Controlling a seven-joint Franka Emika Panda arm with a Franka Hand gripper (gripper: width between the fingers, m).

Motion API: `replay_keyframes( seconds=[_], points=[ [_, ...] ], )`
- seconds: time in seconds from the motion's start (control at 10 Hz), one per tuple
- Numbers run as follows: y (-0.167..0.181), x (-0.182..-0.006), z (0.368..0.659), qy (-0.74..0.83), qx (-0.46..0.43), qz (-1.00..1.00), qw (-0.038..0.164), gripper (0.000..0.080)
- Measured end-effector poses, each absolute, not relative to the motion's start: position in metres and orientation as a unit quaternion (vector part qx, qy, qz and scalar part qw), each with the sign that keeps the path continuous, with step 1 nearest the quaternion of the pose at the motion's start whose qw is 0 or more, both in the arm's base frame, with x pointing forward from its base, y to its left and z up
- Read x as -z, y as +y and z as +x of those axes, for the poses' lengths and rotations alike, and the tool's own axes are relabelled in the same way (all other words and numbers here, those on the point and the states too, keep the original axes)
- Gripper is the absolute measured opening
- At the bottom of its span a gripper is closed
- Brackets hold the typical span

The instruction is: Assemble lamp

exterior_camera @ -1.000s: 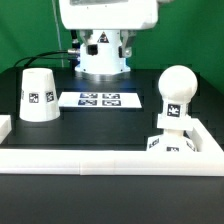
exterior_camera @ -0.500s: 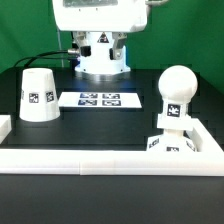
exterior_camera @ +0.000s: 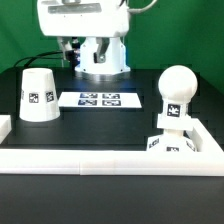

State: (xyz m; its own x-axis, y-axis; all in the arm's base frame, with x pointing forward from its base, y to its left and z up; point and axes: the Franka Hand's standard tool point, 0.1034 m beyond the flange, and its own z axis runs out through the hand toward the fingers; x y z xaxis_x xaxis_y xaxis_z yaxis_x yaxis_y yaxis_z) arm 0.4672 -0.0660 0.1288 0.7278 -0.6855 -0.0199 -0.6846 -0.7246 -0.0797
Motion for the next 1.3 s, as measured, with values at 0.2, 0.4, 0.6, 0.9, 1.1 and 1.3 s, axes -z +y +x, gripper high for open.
replay_keyframes(
  seconds=[0.2, 0.4, 0.6, 0.9, 1.1, 1.3],
  points=[
    [-0.086, -0.125, 0.459, 0.341, 0.010, -0.939, 0.036, 0.0698],
    [-0.088, -0.124, 0.458, 0.334, 0.012, -0.942, 0.034, 0.0698],
    [-0.088, -0.123, 0.458, 0.334, 0.011, -0.942, 0.034, 0.0698],
    [-0.097, -0.117, 0.450, 0.301, 0.016, -0.953, 0.028, 0.0698],
    [-0.108, -0.110, 0.438, 0.283, 0.018, -0.959, 0.022, 0.0698],
    [-0.116, -0.107, 0.433, 0.264, 0.021, -0.964, 0.018, 0.0698]
  ],
)
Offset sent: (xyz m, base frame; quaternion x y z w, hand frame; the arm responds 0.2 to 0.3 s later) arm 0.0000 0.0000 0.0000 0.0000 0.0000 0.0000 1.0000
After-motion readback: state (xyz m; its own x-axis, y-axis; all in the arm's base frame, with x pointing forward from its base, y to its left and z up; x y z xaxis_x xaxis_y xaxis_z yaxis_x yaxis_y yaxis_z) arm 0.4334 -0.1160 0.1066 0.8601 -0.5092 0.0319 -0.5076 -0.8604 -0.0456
